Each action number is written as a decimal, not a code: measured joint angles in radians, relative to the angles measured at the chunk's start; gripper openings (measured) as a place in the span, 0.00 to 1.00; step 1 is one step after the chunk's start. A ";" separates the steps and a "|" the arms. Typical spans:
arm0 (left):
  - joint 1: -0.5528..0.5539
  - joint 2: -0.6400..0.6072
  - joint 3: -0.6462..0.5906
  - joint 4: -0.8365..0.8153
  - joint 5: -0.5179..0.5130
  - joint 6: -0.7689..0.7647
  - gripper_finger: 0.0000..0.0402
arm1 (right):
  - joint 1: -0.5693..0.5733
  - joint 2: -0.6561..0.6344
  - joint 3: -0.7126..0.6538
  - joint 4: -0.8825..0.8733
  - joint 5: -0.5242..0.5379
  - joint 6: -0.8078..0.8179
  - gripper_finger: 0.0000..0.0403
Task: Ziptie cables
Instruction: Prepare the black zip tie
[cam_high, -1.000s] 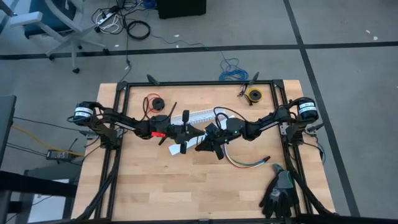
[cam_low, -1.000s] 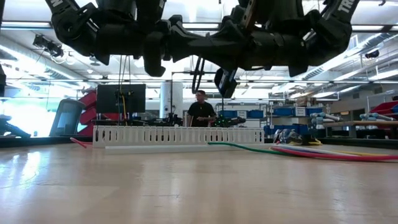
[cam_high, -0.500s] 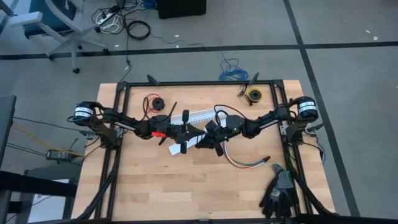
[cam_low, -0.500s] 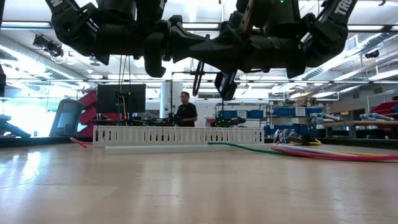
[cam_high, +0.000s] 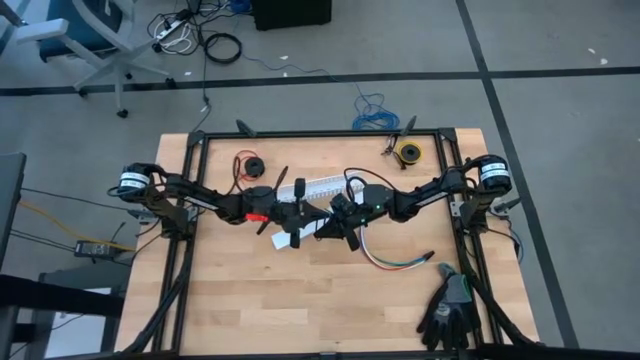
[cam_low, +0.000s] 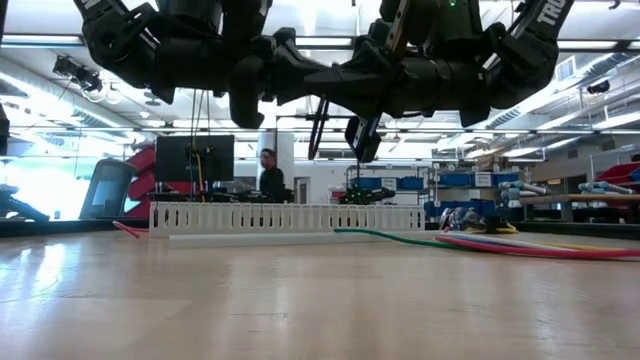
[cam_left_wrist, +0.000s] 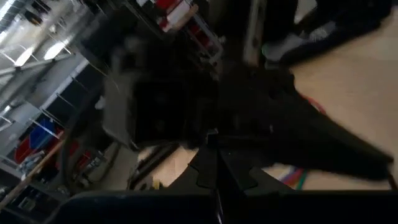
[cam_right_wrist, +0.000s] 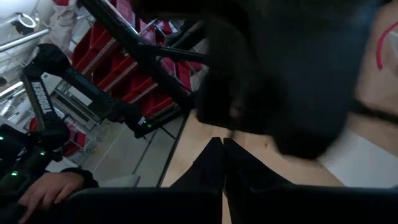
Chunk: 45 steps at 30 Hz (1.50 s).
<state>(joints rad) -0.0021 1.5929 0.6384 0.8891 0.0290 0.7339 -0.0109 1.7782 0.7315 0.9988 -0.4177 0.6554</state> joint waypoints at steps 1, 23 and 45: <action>0.000 0.000 0.000 -0.009 -0.015 0.001 0.01 | 0.000 0.000 0.000 0.007 -0.006 0.007 0.00; -0.055 -0.002 0.002 -0.074 -0.064 0.047 0.01 | -0.054 0.000 -0.001 0.005 -0.017 0.024 0.00; -0.086 -0.005 -0.005 -0.075 -0.249 -0.009 0.01 | -0.112 0.000 -0.002 0.029 -0.058 0.002 0.18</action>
<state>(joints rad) -0.0884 1.5883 0.6338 0.8139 -0.2197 0.7246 -0.1225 1.7779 0.7300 1.0282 -0.4757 0.6578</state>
